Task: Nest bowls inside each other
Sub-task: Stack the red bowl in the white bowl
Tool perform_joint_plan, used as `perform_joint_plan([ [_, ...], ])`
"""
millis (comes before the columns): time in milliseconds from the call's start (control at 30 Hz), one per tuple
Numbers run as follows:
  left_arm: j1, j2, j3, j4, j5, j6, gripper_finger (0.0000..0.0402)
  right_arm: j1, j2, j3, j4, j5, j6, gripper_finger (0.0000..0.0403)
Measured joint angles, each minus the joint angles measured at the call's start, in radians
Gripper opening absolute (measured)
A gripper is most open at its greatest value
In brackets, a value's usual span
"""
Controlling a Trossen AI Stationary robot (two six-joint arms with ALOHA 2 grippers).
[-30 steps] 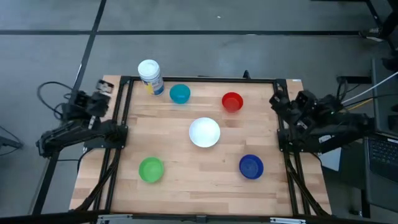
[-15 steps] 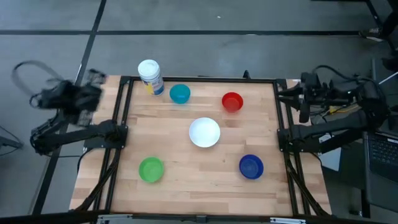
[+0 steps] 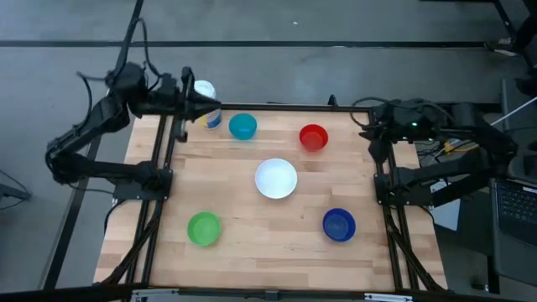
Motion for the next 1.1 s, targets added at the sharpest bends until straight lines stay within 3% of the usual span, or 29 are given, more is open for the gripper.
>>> perform_joint_plan([
  [167, 0.000, 0.056, 0.146, -0.140, -0.131, 0.107, 0.0029, -0.145, -0.008, -0.097, 0.108, -0.131, -0.051, 0.0100],
  [333, 0.000, 0.020, 0.173, -0.135, -0.300, 0.134, 0.0029, -0.327, -0.025, -0.267, 0.303, -0.334, -0.146, 0.0112],
  [633, 0.000, -0.028, 0.173, -0.176, -0.329, 0.107, 0.0028, -0.628, 0.006, -0.611, 0.608, -0.649, -0.149, 0.0118],
  [800, 0.000, -0.020, 0.173, -0.179, -0.329, 0.098, 0.0028, -0.699, 0.096, -0.636, 0.702, -0.701, -0.097, 0.0108],
  [1100, 0.000, 0.018, 0.172, -0.181, -0.329, 0.112, 0.0029, -0.738, 0.365, -0.548, 0.683, -0.714, -0.141, 0.0120],
])
